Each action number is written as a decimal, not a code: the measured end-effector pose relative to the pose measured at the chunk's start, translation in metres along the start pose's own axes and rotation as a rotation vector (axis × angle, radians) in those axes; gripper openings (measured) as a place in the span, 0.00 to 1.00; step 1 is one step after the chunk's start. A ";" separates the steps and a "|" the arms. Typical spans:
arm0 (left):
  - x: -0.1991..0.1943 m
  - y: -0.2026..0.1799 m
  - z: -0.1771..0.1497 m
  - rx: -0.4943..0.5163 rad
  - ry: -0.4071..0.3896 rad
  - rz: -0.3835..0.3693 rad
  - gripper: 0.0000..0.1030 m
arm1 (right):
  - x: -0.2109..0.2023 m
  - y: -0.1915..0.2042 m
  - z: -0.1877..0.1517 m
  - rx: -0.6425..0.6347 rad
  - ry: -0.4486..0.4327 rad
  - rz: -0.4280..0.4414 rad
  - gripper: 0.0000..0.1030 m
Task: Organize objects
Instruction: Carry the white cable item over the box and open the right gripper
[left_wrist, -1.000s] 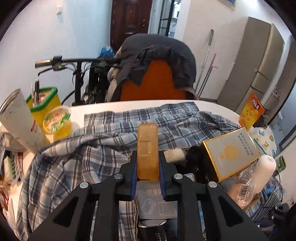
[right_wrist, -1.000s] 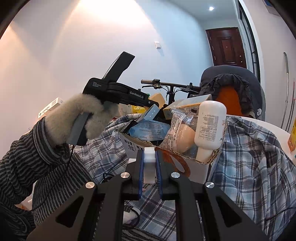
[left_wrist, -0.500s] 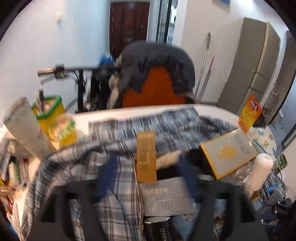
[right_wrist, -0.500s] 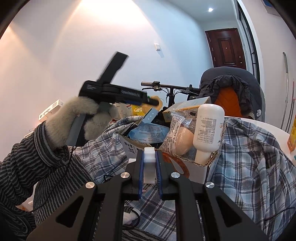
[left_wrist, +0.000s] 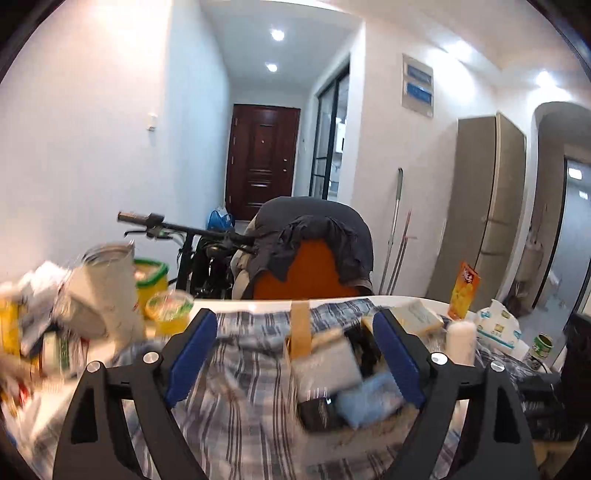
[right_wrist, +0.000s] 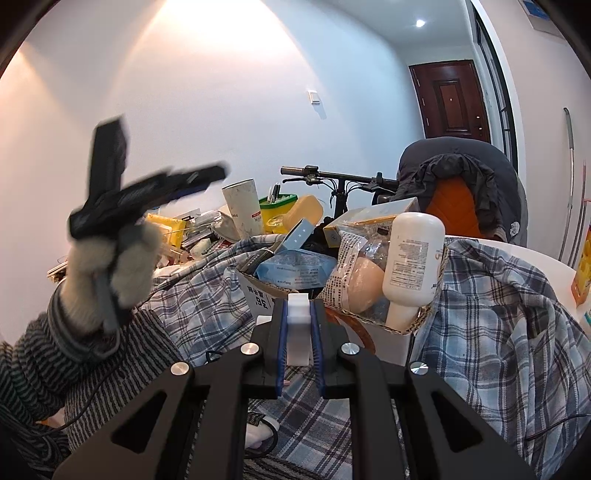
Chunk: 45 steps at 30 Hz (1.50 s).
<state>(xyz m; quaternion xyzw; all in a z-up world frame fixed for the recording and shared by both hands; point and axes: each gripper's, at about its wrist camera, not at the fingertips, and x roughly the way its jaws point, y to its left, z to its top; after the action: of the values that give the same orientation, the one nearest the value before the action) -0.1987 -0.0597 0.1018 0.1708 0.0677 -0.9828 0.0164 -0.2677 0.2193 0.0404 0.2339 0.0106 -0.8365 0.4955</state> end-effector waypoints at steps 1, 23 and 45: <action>-0.005 0.005 -0.011 -0.015 0.013 -0.022 0.98 | -0.001 0.001 0.001 -0.002 -0.005 0.004 0.11; -0.023 0.006 -0.067 0.073 0.042 -0.124 1.00 | 0.070 0.056 0.110 -0.141 0.054 -0.178 0.11; -0.018 0.005 -0.069 0.073 0.082 -0.130 1.00 | 0.100 0.047 0.097 -0.167 0.132 -0.317 0.76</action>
<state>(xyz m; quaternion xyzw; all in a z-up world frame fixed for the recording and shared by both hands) -0.1585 -0.0545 0.0430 0.2068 0.0433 -0.9758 -0.0565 -0.3054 0.0896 0.0963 0.2417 0.1490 -0.8831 0.3735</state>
